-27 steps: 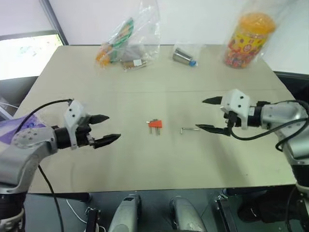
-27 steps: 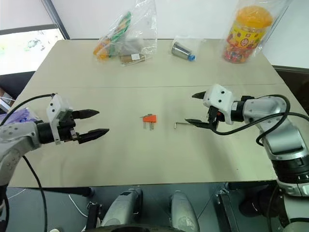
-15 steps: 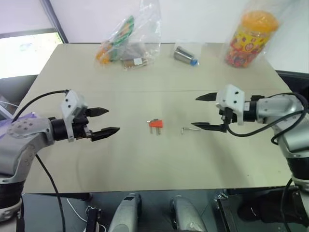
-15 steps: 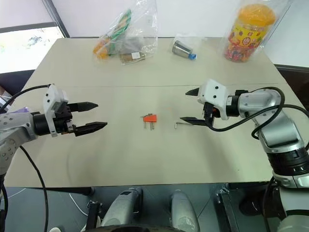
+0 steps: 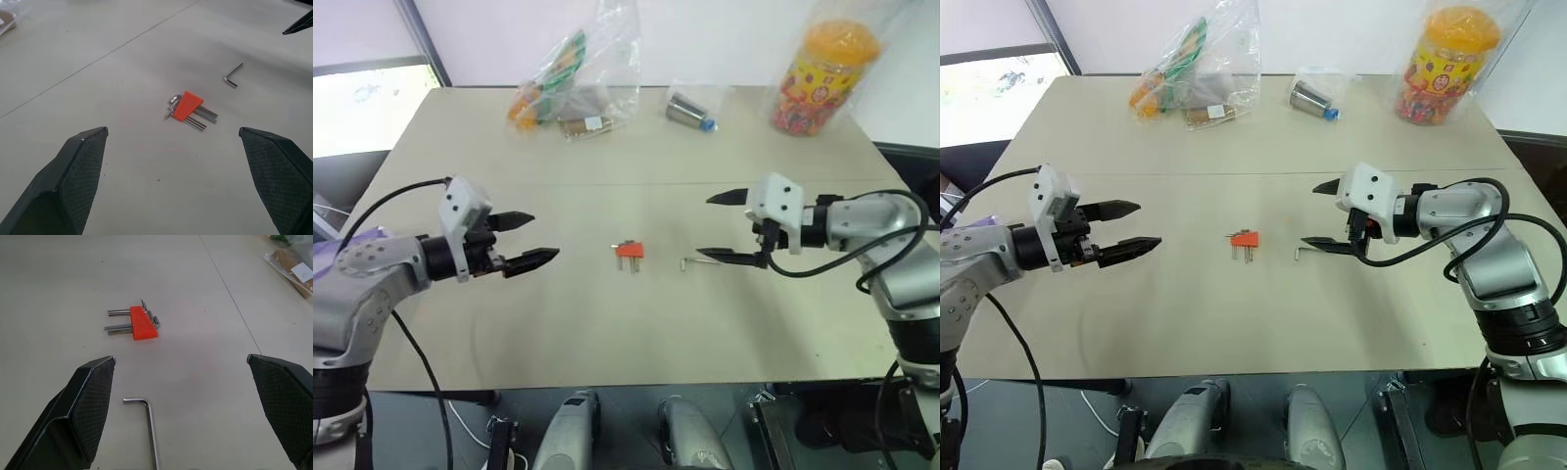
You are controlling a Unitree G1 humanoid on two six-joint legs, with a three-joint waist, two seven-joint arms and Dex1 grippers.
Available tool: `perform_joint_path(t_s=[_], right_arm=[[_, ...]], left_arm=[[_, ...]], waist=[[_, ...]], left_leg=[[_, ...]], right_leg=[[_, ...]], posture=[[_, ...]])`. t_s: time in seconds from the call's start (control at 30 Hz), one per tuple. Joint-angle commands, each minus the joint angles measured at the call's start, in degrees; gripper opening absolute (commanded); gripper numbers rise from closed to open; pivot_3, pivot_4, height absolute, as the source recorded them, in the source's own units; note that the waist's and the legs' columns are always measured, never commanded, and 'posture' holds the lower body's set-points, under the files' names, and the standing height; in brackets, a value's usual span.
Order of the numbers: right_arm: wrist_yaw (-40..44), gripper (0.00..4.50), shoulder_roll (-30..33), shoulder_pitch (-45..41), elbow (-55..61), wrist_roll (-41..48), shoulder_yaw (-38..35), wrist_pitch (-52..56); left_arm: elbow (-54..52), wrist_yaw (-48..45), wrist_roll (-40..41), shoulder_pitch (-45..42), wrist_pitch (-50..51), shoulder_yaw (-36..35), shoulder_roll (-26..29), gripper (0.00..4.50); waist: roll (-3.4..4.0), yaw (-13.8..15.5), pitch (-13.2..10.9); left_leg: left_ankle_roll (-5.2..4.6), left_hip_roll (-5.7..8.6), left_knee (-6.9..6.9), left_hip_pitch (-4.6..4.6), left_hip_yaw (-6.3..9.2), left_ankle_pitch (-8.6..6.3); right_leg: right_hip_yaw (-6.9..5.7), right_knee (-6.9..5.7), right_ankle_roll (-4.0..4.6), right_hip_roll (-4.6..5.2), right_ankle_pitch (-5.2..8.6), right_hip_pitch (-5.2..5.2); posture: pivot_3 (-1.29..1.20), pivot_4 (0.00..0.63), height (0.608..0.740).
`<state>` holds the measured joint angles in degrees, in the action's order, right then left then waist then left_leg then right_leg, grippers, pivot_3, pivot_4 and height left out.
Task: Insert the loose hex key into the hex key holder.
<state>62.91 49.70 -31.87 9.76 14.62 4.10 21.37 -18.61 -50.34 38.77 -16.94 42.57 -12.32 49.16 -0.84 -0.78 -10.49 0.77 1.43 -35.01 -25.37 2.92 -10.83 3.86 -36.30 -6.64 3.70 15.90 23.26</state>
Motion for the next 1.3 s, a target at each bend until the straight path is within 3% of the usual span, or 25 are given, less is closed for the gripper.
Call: perform_joint_path(t_s=[0.03, 0.3, 0.57, 0.9, 1.3], right_arm=[[-0.3, 4.5, -0.41, -1.31, 0.39, -0.18, -0.44, -0.46], [-6.34, 4.5, -7.08, -2.05, -2.28, -7.47, 5.18, -4.0], [-20.03, 4.5, -20.04, -5.07, -19.75, -19.52, 12.41, -12.72], [-20.34, 4.5, -22.72, -5.2, -25.83, -23.91, 14.67, -17.91], [-16.35, 4.5, -25.71, -2.33, -19.44, -22.93, 15.72, -13.36]], left_arm=[[-1.5, 0.23, 0.92, -1.22, -0.05, -1.41, 0.28, 4.46], [-1.43, 2.47, -0.41, -0.53, -0.65, -0.12, -1.65, 4.46], [-2.89, 3.99, -1.29, 0.83, -0.29, -0.05, -2.35, 4.46], [-3.87, 4.84, -1.1, 3.45, -0.22, -2.56, -1.13, 4.46], [-4.42, 5.19, -1.36, 4.47, -0.66, -2.84, -0.83, 4.46]], waist=[[0.0, 0.0, 0.0], [-0.01, -0.08, 0.01], [-0.03, -0.12, 0.01], [-0.04, -0.24, 0.01], [-0.04, -0.39, 0.01]], left_leg=[[0.0, 0.0, -0.01, 0.0, 0.0, 0.0], [0.0, 0.0, -0.03, 0.02, 0.0, 0.02], [0.15, 0.05, -0.1, 0.04, -0.01, 0.12], [0.27, 0.06, -0.13, 0.13, 0.07, 0.22], [0.28, 0.0, -0.13, 0.2, 0.13, 0.23]], right_leg=[[-0.01, 0.0, 0.0, -0.01, 0.0, 0.0], [-0.06, -0.06, -0.02, -0.05, -0.01, 0.0], [-0.07, -0.38, -0.05, -0.12, -0.03, 0.09], [-0.13, -0.83, -0.06, -0.29, -0.03, 0.16], [-0.14, -0.9, -0.06, -0.41, -0.03, 0.12]], posture=[[0.0, 0.15, 0.74], [0.0, 0.15, 0.74], [0.0, 0.15, 0.74], [0.0, 0.15, 0.74], [0.0, 0.15, 0.74]])
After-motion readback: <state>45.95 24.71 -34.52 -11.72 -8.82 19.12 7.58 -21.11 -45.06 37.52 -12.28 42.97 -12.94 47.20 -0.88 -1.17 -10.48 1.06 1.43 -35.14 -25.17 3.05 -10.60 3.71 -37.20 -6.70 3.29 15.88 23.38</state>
